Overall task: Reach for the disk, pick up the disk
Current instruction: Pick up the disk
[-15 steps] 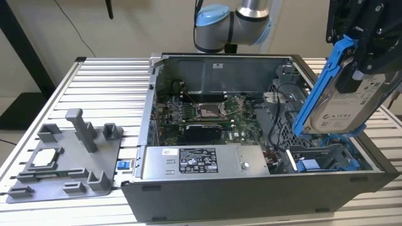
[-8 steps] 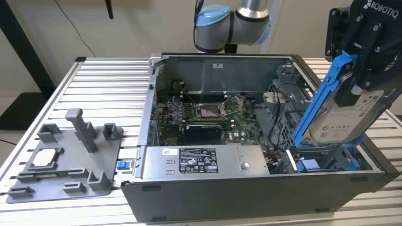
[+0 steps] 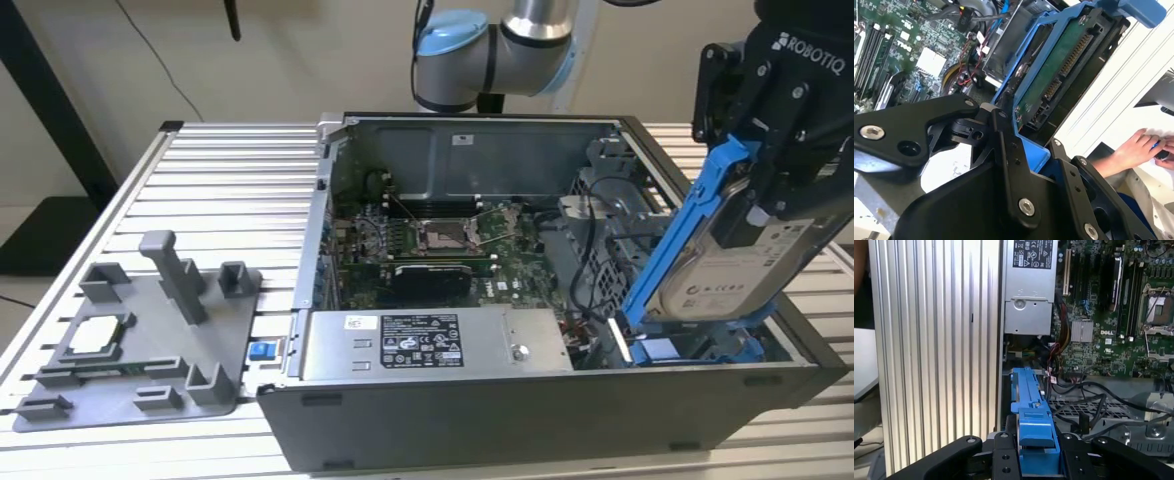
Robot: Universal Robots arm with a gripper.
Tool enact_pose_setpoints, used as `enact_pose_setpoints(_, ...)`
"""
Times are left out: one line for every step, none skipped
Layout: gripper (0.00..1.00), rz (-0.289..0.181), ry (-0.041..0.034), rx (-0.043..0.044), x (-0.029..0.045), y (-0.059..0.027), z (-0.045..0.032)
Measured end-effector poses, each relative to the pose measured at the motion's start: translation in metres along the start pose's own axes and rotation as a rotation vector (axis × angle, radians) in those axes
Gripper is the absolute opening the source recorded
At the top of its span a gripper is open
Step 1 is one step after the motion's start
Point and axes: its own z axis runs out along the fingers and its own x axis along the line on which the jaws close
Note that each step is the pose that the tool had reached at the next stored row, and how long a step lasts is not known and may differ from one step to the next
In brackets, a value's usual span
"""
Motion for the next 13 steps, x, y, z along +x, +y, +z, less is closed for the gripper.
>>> enact_pose_setpoints(0.0, 0.0, 0.0, 0.0, 0.0002, 0.0, 0.0017)
enact_pose_setpoints(0.0, 0.0, 0.0002, -0.0001, 0.0002, 0.0001, 0.003)
enact_pose_setpoints(0.0, 0.0, 0.0003, -0.0001, 0.0002, 0.0001, 0.004)
enact_pose_setpoints(0.0, 0.0, 0.0002, -0.0001, 0.0002, 0.0001, 0.0048)
enact_pose_setpoints(0.0, 0.0, 0.0001, 0.0, 0.0002, 0.0001, 0.0053)
enact_pose_setpoints(0.0, 0.0, 0.0001, 0.0, 0.0002, 0.0001, 0.0054)
enact_pose_setpoints(0.0, 0.0, 0.0002, 0.0, 0.0002, 0.0001, 0.0054)
enact_pose_setpoints(0.0, 0.0, 0.0001, 0.0, 0.0002, 0.0001, 0.0055)
enact_pose_setpoints(0.0, 0.0, 0.0001, 0.0, 0.0002, 0.0001, 0.0055)
enact_pose_setpoints(0.0, 0.0, 0.0001, 0.0, 0.0002, 0.0001, 0.0055)
enact_pose_setpoints(0.0, 0.0, 0.0001, 0.0, 0.0002, 0.0001, 0.0055)
enact_pose_setpoints(0.0, 0.0, 0.0001, 0.0, 0.0002, 0.0001, 0.0056)
enact_pose_setpoints(0.0, 0.0, 0.0001, 0.0, 0.0002, 0.0001, 0.0056)
